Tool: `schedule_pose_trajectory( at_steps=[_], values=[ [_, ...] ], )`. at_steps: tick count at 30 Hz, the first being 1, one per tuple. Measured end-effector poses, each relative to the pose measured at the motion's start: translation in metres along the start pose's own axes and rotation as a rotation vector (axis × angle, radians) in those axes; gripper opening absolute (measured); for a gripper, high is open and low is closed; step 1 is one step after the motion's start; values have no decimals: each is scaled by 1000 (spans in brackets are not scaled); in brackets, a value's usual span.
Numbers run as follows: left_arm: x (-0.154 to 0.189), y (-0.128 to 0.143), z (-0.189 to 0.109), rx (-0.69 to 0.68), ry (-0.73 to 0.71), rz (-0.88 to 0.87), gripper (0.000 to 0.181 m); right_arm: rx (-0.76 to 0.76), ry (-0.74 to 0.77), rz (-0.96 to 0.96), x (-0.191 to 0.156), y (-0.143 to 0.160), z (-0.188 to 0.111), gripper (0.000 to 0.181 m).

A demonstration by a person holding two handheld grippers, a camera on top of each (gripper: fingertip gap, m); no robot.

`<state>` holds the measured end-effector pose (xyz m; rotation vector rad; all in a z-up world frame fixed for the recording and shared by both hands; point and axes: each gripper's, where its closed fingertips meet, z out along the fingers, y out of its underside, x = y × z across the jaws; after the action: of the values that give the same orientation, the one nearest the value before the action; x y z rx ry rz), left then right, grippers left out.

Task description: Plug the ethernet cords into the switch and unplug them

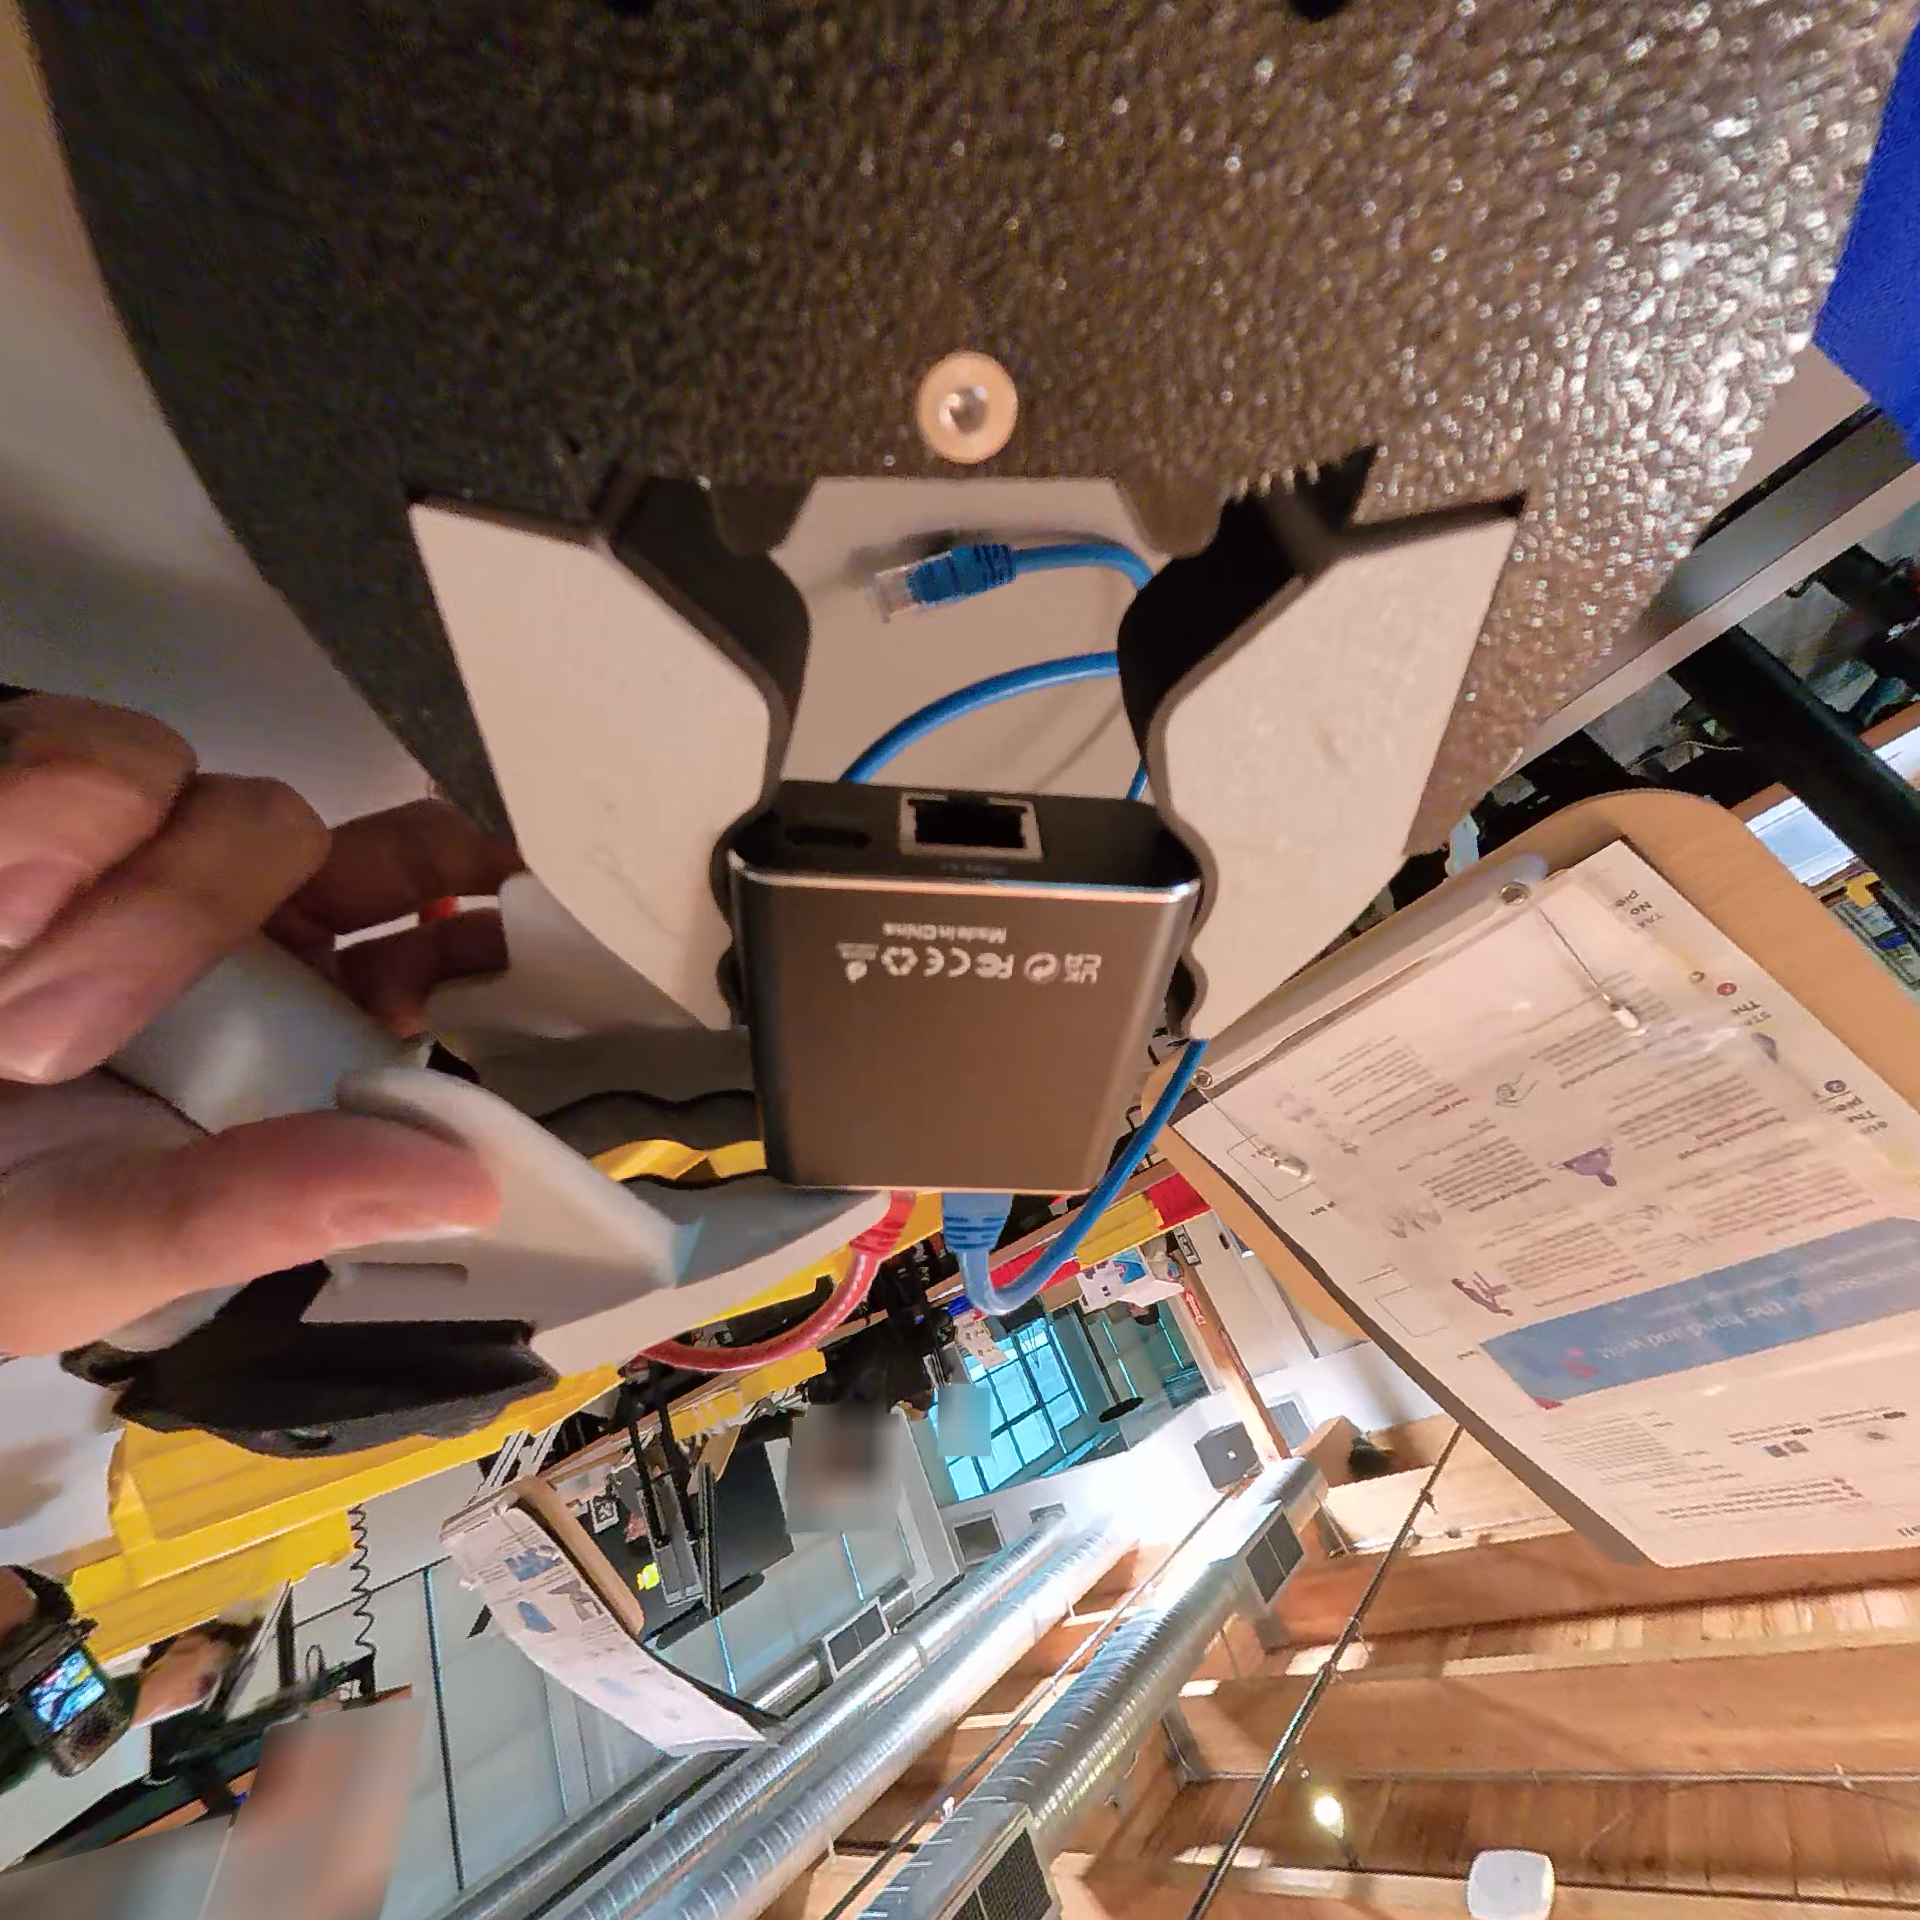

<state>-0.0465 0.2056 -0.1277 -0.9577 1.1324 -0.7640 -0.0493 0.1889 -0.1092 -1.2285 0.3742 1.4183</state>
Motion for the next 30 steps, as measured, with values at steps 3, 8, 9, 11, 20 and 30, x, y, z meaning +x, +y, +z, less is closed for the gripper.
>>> schedule_pose_trajectory(
  at_steps=[3,8,9,11,20,30],
  values=[
    [0,1,0,-2,-1,10,74,-19,10,-30,-1,2,-1,12],
    [3,2,2,-9,1,10,74,-40,36,-170,0,1,-4,12],
    [4,3,3,-15,4,3,74,-42,21,-173,0,1,-4,12],
    [2,2,3,-18,-16,27,74,-41,19,-187,-1,0,-3,12],
    [-4,2,1,-23,-20,-139,74,16,-24,-178,-7,-28,-5,11],
    [-21,5,-4,-13,-89,-126,74,-550,437,-763,-12,-107,-71,11]
  ],
)
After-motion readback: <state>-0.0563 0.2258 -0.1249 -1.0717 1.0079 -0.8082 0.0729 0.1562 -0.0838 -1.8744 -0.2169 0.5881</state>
